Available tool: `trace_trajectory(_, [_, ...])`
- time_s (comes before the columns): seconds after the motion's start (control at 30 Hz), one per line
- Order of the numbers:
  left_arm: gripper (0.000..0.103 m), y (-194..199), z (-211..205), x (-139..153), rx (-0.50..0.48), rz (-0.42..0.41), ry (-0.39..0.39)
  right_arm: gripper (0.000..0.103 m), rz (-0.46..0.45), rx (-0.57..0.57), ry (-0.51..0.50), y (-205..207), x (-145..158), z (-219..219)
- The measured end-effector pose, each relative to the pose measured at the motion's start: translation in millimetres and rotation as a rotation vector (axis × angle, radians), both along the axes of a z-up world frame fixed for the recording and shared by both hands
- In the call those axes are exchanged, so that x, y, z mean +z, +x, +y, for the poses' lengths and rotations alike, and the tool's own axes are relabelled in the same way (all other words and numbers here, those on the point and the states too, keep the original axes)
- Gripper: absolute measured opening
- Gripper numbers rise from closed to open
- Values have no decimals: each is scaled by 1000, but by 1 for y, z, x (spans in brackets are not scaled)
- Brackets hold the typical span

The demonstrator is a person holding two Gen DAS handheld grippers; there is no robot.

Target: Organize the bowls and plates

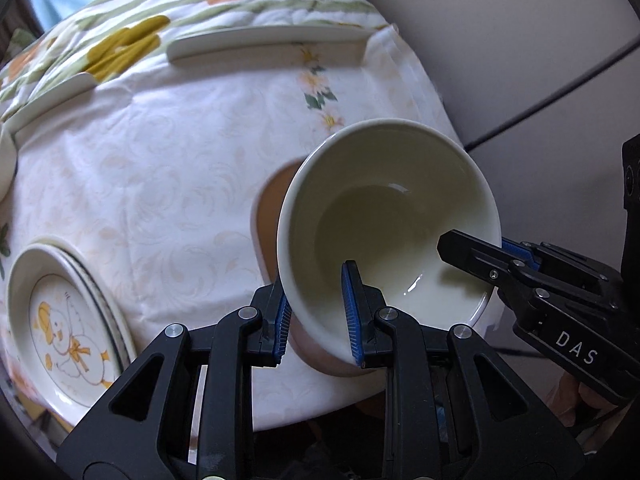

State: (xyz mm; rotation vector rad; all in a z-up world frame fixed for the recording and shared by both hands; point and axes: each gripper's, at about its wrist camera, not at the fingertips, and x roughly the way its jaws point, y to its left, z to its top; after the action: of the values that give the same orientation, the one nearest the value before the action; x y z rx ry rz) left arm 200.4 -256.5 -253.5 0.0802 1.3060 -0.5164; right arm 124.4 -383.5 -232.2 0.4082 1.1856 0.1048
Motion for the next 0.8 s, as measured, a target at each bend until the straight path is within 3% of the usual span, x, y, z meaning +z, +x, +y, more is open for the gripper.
trace_trajectory(0.4, [20, 8, -22, -30, -141, 2, 107, 16, 84, -90, 24, -5, -34, -7])
trace_trajectory(0.8, [20, 8, -34, -32, -202, -32, 165, 17, 119, -138, 37, -9, -44, -14])
